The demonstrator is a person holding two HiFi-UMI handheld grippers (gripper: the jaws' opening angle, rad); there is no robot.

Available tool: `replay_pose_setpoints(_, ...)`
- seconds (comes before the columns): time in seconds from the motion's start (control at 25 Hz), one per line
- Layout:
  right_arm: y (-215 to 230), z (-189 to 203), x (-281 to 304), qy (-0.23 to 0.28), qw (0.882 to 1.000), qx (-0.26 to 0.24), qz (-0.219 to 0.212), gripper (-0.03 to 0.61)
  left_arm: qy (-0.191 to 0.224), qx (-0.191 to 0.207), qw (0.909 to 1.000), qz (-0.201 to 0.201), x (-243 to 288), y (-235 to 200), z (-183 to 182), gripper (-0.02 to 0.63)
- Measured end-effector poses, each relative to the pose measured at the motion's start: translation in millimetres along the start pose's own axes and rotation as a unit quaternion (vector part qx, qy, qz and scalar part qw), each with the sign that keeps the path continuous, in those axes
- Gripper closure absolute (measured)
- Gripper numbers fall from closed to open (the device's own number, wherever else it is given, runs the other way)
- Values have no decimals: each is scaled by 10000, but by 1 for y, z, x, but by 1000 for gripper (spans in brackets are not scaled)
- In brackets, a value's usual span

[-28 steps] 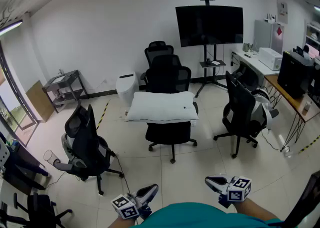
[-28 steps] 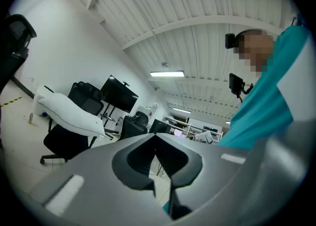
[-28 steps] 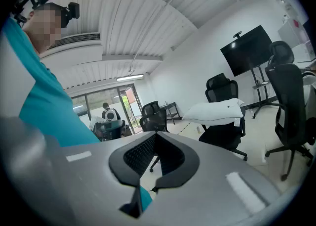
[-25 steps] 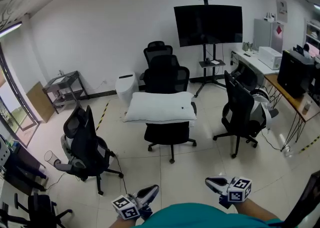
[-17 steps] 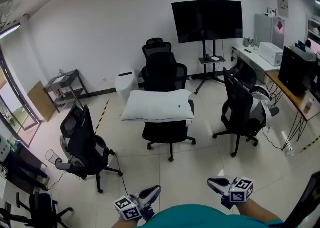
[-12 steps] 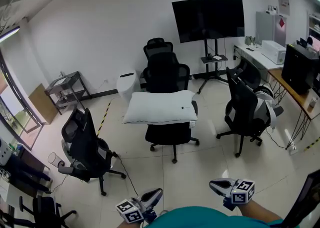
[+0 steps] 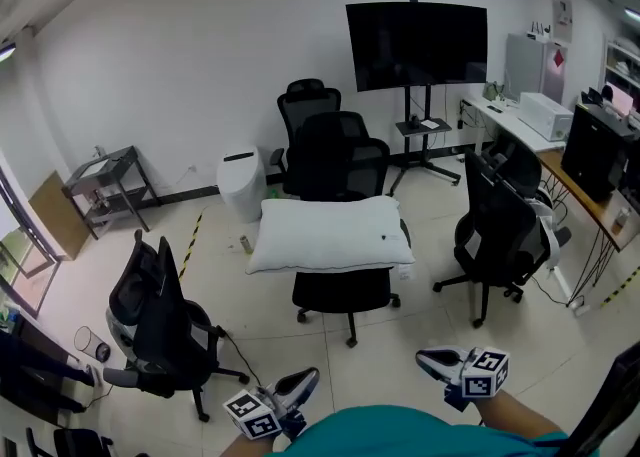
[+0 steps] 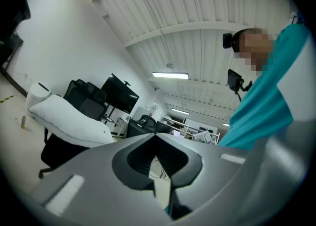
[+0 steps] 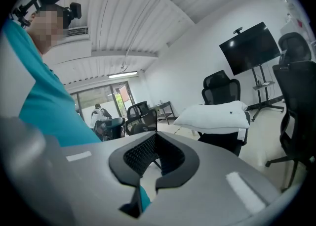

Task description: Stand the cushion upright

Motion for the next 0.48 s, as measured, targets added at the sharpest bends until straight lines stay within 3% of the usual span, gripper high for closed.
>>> replay_pose_setpoints(0.2,16,-43,63,107,9997,-96,201,575,-166,200,9993,265,4,-68,-48,603)
replay_pose_setpoints(0.48,81,-61,104,61,9996,22,258,575,-399,338,9974,502,61,-133,-66,601)
Point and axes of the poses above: the fingertips, and each gripper's own axes: x forward along the fingers, y to its right, z out of its underside, the point moved 5 cm from there along -x, backward along the fingers, and after that the axes turned 3 degrees about -z, right-handed, at the moved point
